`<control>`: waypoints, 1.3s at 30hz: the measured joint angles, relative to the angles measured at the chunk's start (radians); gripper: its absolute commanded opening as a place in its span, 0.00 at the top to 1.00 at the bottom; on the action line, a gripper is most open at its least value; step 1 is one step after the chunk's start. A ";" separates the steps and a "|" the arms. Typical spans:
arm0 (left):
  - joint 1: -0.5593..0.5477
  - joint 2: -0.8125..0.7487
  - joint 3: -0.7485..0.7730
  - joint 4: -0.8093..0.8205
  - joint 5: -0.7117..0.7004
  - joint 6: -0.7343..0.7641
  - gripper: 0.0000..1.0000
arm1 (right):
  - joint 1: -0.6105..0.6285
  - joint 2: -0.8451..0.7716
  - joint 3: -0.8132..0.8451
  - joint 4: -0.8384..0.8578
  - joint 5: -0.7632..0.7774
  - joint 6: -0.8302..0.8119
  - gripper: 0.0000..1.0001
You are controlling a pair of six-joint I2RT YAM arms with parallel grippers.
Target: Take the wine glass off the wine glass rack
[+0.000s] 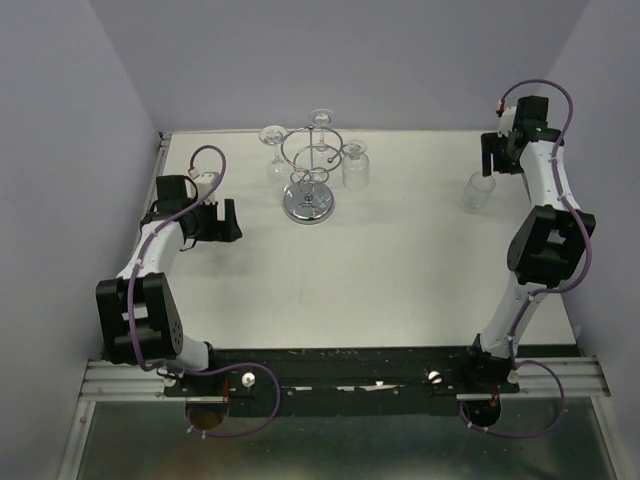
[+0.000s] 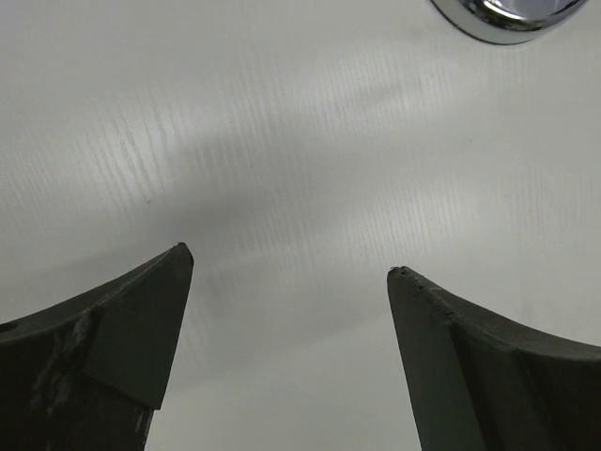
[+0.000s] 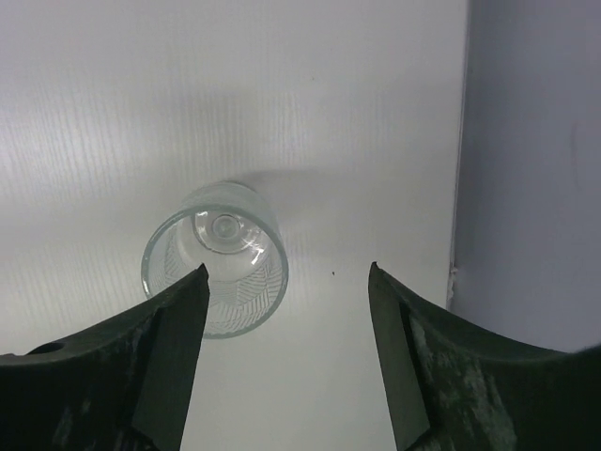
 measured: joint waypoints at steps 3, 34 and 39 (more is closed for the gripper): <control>-0.001 -0.060 -0.015 0.027 0.006 -0.034 0.01 | 0.000 -0.037 0.010 0.000 -0.034 -0.004 0.20; -0.085 -0.175 0.019 0.234 -0.150 0.177 0.04 | 0.314 -0.491 -0.620 0.594 -0.960 -0.246 0.00; -0.085 -0.156 0.018 0.132 -0.132 0.216 0.04 | 0.362 -0.419 -0.645 0.756 -0.965 -0.214 0.00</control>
